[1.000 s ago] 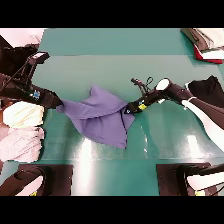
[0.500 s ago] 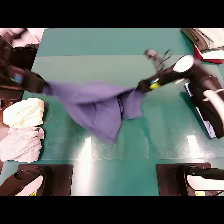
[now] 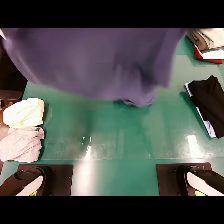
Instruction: Fold the shirts.
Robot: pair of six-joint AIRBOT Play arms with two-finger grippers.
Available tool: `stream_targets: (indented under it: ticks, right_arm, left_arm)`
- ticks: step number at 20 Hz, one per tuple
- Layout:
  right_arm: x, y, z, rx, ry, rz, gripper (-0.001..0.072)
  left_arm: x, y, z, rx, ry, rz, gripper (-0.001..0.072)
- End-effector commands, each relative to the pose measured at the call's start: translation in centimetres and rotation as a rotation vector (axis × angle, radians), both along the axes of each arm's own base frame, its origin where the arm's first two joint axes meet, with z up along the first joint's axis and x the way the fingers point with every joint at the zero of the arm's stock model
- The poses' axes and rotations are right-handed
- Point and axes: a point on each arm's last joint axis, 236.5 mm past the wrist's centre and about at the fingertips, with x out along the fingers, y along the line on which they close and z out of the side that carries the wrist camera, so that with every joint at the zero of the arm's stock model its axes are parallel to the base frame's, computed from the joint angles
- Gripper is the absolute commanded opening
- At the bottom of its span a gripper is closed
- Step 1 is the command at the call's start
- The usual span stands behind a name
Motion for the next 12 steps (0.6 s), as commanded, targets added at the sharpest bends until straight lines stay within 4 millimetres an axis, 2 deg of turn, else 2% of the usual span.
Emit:
stream_targets:
  ticks: [1, 4, 6, 8, 9, 10, 12]
  right_arm:
    - [-8.2, -2.6, 9.6, -0.026, -0.271, -0.106, 0.0018]
    - [-12.3, -4.4, 11.9, -0.045, -0.36, -0.201, 0.0019]
    - [-13.4, -6.1, 12.0, -0.054, -0.388, -0.284, 0.0018]
    - [-13.5, -7.6, 11.5, -0.064, -0.373, -0.35, 0.0018]
    - [-12.7, -8.0, 10.7, -0.071, -0.337, -0.353, 0.0018]
    - [-11.6, -8.0, 9.9, -0.066, -0.289, -0.334, 0.0018]
    - [-8.4, -7.0, 7.4, -0.039, -0.16, -0.236, 0.0018]
  left_arm:
    - [-4.2, -0.6, 6.4, -0.077, -0.183, -0.048, 0.0023]
    - [-6.6, -4.0, 8.3, -0.15, -0.226, -0.203, 0.0022]
    - [-7.4, -5.6, 8.9, -0.187, -0.239, -0.276, 0.0022]
    - [-7.2, -5.6, 8.8, -0.182, -0.238, -0.279, 0.0022]
    - [-6.1, -5.3, 8.1, -0.166, -0.222, -0.258, 0.0022]
    - [-4.5, -5.0, 6.5, -0.154, -0.176, -0.23, 0.0022]
    - [-0.2, -5.2, 0.2, -0.134, 0.003, -0.199, 0.0022]
